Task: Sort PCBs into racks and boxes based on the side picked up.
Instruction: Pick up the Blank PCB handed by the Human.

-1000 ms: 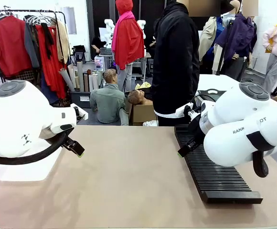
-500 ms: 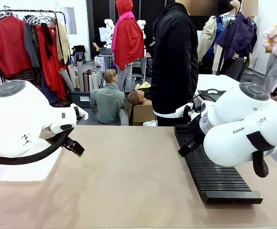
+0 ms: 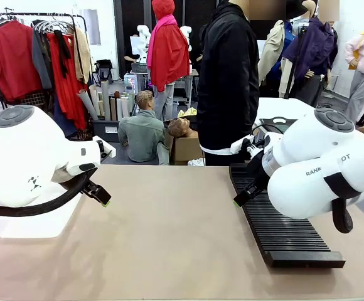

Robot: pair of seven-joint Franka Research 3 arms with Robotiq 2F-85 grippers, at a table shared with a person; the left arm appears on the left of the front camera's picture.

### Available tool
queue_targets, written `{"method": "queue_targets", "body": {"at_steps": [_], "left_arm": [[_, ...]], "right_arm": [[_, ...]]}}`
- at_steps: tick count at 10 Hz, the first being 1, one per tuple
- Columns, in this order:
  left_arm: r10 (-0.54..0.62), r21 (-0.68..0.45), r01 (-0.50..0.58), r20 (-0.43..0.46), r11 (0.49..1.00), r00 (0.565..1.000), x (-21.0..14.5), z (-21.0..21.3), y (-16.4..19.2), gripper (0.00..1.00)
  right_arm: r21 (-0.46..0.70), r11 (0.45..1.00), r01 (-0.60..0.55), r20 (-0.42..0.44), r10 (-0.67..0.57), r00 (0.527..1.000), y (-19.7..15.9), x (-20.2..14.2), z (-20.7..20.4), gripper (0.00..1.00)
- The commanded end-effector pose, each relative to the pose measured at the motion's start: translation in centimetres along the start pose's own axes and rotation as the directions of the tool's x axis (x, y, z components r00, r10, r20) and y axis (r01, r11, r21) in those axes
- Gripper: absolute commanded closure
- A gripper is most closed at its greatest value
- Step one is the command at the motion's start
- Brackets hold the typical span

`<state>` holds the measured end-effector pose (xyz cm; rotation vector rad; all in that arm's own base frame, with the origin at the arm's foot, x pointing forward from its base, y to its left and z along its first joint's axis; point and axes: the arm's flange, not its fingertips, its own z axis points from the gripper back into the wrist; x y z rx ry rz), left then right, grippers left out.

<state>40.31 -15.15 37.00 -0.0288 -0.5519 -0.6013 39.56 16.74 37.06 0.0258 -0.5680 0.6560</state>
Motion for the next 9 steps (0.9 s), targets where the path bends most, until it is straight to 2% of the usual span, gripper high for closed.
{"method": "queue_targets", "body": {"at_steps": [1, 3, 6, 9], "left_arm": [[0.012, -0.042, -0.012, -0.007, 0.999, 1.0, -0.1, 0.7, 0.4, 0.0], [0.017, -0.107, -0.019, -0.02, 0.994, 1.0, 0.7, 1.9, 1.5, 0.0], [0.031, -0.142, -0.035, -0.032, 0.989, 0.999, 2.7, 4.0, 4.5, 0.0], [0.122, -0.285, -0.125, -0.027, 0.95, 0.992, 6.3, 5.0, 10.2, 0.0]], "right_arm": [[0.03, 1.0, 0.001, -0.005, -0.001, 1.0, -0.4, -0.4, 0.6, 0.0], [0.077, 0.997, 0.021, -0.001, -0.021, 1.0, -1.9, -0.6, 2.2, 0.0], [0.151, 0.987, 0.053, 0.014, -0.056, 0.998, -5.3, 0.1, 4.7, 0.0], [0.28, 0.958, 0.065, 0.056, -0.083, 0.995, -10.7, 2.2, 7.3, 0.0]]}}
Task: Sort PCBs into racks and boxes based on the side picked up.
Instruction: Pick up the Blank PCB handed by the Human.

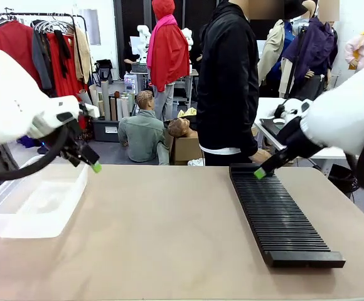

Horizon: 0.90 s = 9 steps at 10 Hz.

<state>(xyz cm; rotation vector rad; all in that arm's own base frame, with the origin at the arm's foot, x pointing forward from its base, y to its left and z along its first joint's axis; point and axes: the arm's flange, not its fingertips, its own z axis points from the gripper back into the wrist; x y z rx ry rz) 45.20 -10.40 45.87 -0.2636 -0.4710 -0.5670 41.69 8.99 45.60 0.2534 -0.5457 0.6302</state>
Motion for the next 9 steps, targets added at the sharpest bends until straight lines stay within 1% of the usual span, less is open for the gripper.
{"method": "queue_targets", "body": {"at_steps": [1, 3, 4, 5, 6, 8, 9], "left_arm": [[0.073, -0.131, -0.071, 0.014, 0.989, 0.997, 1.8, 0.5, 4.3, 0.0], [0.109, -0.279, -0.097, 0.026, 0.955, 0.994, 1.2, 2.8, 6.8, 0.0], [0.135, -0.351, -0.127, -0.002, 0.928, 0.991, 0.4, 3.5, 8.1, 0.0], [0.151, -0.405, -0.138, 0.0, 0.904, 0.989, -0.3, 4.3, 9.6, 0.0], [0.18, -0.436, -0.154, 0.018, 0.887, 0.984, -1.3, 5.3, 11.2, 0.0], [0.23, -0.469, -0.174, 0.064, 0.866, 0.971, -3.4, 7.1, 13.3, 0.0], [0.249, -0.484, -0.18, 0.082, 0.856, 0.965, -4.4, 7.8, 14.0, 0.0]], "right_arm": [[0.138, 0.99, 0.021, 0.02, -0.024, 1.0, -3.5, 1.4, 0.8, 0.0], [0.263, 0.961, 0.082, 0.039, -0.096, 0.995, -6.9, 0.5, 3.0, 0.0], [0.319, 0.94, 0.121, 0.05, -0.144, 0.988, -8.4, 0.0, 3.8, 0.0], [0.379, 0.914, 0.142, 0.073, -0.182, 0.981, -9.8, -0.7, 4.7, 0.0], [0.455, 0.878, 0.146, 0.079, -0.203, 0.976, -11.0, -1.6, 5.4, 0.0], [0.562, 0.807, 0.178, 0.064, -0.257, 0.964, -13.1, -3.5, 6.2, 0.0], [0.612, 0.76, 0.22, 0.061, -0.323, 0.945, -14.3, -4.5, 6.4, 0.0]]}}
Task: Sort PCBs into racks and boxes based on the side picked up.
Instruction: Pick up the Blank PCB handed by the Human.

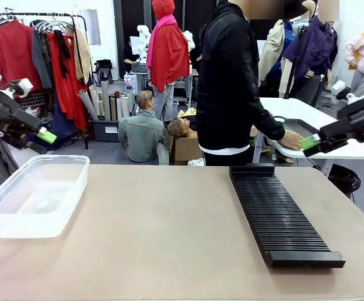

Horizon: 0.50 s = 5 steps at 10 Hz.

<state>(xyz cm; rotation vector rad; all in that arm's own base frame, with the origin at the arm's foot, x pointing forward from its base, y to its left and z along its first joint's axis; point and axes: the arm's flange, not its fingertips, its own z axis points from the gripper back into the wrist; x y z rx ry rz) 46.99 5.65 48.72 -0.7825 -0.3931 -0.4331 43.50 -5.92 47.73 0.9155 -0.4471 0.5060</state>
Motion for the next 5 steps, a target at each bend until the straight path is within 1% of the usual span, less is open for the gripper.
{"method": "queue_targets", "body": {"at_steps": [1, 2, 4, 5], "left_arm": [[0.007, -0.047, -0.005, 0.053, 0.999, 0.999, -0.4, 0.9, 0.8, 0.0], [0.02, -0.063, -0.015, 0.074, 0.998, 0.997, -0.9, 1.6, 1.2, 0.0], [0.031, -0.131, -0.014, 0.128, 0.991, 0.991, -1.9, 3.0, 2.3, 0.0], [0.047, -0.161, -0.024, 0.14, 0.987, 0.989, -2.2, 3.3, 2.9, 0.0]], "right_arm": [[0.12, 0.989, 0.085, 0.07, -0.093, 0.993, -2.4, 0.0, 1.8, 0.0], [0.167, 0.982, 0.091, 0.094, -0.108, 0.99, -2.9, -0.6, 2.7, 0.0], [0.251, 0.961, 0.119, 0.121, -0.153, 0.981, -4.0, -1.9, 3.9, 0.0], [0.295, 0.948, 0.118, 0.138, -0.164, 0.977, -4.6, -2.5, 4.2, 0.0]]}}
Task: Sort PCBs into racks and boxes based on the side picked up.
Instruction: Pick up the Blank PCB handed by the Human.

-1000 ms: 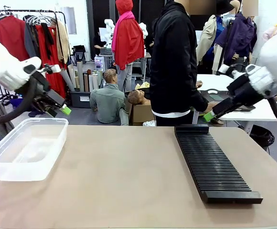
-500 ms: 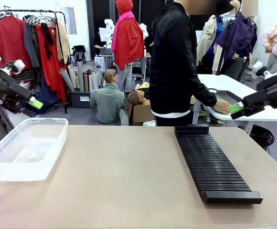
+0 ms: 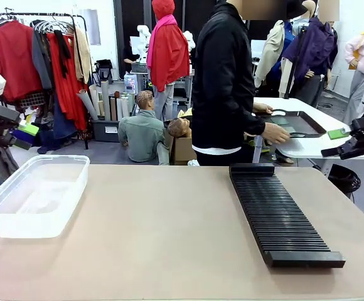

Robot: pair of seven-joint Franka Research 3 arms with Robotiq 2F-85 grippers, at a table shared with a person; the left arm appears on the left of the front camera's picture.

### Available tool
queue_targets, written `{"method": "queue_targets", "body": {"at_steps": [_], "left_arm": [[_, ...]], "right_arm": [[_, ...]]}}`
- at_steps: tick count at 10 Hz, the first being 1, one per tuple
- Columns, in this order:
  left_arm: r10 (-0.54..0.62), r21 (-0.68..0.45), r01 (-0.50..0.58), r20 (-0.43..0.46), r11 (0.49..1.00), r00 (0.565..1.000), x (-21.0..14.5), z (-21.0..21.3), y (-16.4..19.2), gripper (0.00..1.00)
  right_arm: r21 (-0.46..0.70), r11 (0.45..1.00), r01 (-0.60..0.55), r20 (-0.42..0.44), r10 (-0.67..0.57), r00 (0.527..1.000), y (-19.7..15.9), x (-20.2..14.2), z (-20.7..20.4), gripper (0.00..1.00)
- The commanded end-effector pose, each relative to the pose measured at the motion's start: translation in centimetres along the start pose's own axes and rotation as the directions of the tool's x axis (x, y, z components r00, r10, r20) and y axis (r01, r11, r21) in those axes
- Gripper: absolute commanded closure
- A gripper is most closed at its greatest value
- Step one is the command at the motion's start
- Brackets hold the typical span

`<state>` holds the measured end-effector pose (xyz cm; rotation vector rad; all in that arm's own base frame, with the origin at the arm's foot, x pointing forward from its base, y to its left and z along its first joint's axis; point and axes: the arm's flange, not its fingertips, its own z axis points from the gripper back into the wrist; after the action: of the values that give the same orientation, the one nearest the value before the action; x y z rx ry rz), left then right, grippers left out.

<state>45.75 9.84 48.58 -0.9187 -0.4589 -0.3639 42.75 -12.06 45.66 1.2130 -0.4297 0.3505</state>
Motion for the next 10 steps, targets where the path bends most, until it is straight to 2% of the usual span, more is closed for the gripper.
{"method": "queue_targets", "body": {"at_steps": [1, 3, 5, 10], "left_arm": [[-0.012, -0.091, 0.015, 0.034, 0.996, 0.999, 0.2, 0.2, 1.2, 0.0], [-0.021, -0.155, 0.026, 0.038, 0.988, 0.999, 0.7, 0.3, 1.8, 0.0], [-0.026, -0.174, 0.034, 0.053, 0.984, 0.998, 1.0, 0.6, 2.1, 0.0], [-0.036, -0.178, 0.042, 0.041, 0.983, 0.999, 0.7, 0.6, 2.5, 0.0]], "right_arm": [[0.075, 0.997, -0.023, 0.02, 0.022, 1.0, -0.7, 0.5, 0.0, 0.0], [0.13, 0.991, -0.016, 0.013, 0.015, 1.0, -1.6, 0.7, -0.2, 0.0], [0.179, 0.984, -0.024, 0.014, 0.022, 1.0, -2.0, 0.5, -0.1, 0.0], [0.182, 0.983, -0.025, 0.011, 0.024, 1.0, -2.6, 0.0, 0.8, 0.0]]}}
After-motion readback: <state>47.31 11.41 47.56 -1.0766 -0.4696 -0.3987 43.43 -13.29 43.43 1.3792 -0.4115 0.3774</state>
